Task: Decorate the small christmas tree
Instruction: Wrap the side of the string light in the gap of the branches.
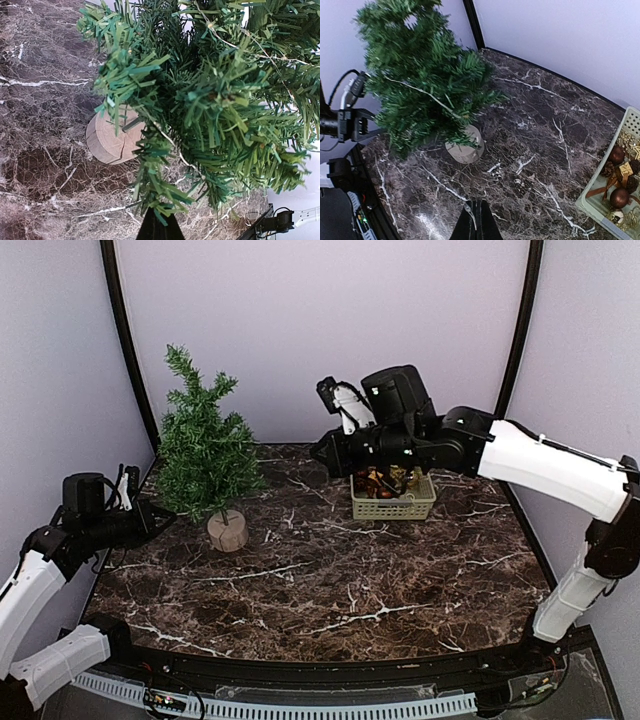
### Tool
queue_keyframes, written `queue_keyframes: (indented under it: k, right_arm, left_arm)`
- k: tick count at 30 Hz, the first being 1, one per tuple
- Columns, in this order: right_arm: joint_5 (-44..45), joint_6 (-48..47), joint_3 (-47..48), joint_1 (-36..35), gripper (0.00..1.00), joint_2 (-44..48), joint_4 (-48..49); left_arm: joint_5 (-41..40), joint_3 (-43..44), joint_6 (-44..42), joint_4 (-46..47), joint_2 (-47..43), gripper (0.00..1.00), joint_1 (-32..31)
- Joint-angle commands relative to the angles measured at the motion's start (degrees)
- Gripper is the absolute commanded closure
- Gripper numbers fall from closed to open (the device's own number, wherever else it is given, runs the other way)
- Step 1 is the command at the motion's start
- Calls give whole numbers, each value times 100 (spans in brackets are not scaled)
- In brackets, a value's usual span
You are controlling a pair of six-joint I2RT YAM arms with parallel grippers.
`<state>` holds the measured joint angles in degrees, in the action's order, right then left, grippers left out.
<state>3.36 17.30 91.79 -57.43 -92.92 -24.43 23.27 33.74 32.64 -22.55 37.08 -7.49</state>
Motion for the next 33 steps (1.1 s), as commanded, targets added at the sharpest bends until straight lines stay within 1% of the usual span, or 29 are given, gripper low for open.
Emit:
queue_keyframes:
  k: [1,6,10,14,17,20,25,31,33]
  right_arm:
    - [-194,167,-125,-125,100,510,606]
    - [-311,144,-410,-271,100,635,747]
    - [-305,341,-802,-291,100,522,835]
    - [-30,440,-1047,-290,100,314,844]
    - [171,404,-996,-249,100,118,849]
    - [183,369,-904,-129,100,-86,971]
    - [-13,226,-596,85,100,-489,1181]
    - [-307,-4,-119,115,100,-1005,1138]
    - [-551,-14,-60,118,100,-1080,1144]
  left_arm:
    - [-61,72,-81,50,1,100,28]
    - [-153,127,-115,-27,-2,100,28]
    - [-183,150,-154,-57,10,100,28]
    - [-232,182,-217,-96,50,100,26]
    - [-313,220,-302,-137,89,100,27]
    - [-373,264,-412,-161,124,100,28]
    - [-573,321,-701,-111,293,100,34]
    - [-835,507,-1171,71,648,100,43]
    - [-871,615,-1349,192,836,100,62]
